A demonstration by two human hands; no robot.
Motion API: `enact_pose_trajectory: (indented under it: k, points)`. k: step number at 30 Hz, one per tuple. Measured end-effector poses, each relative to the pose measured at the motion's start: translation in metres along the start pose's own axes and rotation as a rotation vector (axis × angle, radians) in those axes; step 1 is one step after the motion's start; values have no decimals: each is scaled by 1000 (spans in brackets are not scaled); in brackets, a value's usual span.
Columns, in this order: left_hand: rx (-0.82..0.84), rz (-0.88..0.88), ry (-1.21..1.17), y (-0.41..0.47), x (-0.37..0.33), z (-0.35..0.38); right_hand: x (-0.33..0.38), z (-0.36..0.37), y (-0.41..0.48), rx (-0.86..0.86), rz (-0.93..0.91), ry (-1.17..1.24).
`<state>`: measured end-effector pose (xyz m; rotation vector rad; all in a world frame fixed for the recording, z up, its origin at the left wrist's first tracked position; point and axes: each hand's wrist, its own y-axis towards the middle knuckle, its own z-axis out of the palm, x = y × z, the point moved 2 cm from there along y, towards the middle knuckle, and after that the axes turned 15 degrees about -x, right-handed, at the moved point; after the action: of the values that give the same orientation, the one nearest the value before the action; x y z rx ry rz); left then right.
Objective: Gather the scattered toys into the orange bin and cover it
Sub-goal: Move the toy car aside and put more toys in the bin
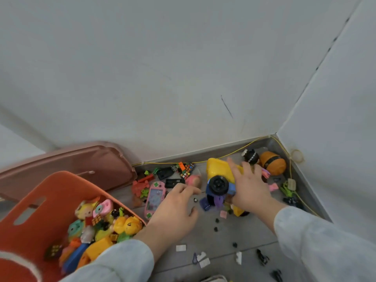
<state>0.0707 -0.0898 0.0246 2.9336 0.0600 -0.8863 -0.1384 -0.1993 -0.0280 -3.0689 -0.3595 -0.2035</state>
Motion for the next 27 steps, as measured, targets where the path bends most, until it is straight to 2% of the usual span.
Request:
enact_pose_trajectory:
  k: [8,11,17,21,24,27]
  points:
    - [47,-39,20,-3,0,-11,-8,-12,-17,104,11,20]
    - [19,-32,4,0,-3,-24,-10,-29,-20,16,-18,53]
    - [-76,-45,-24,-3,-2,-56,12,-82,-23,-337,-215,-18]
    - [-117,-61,-53,-8,3,-86,39,-111,-29,-429,-236,-11]
    - [-163,-156,-115,-10,4,-115,70,-133,-35,-464,-266,29]
    - [-215,-347,-306,-7,9,-147,114,-156,-41,-530,-367,75]
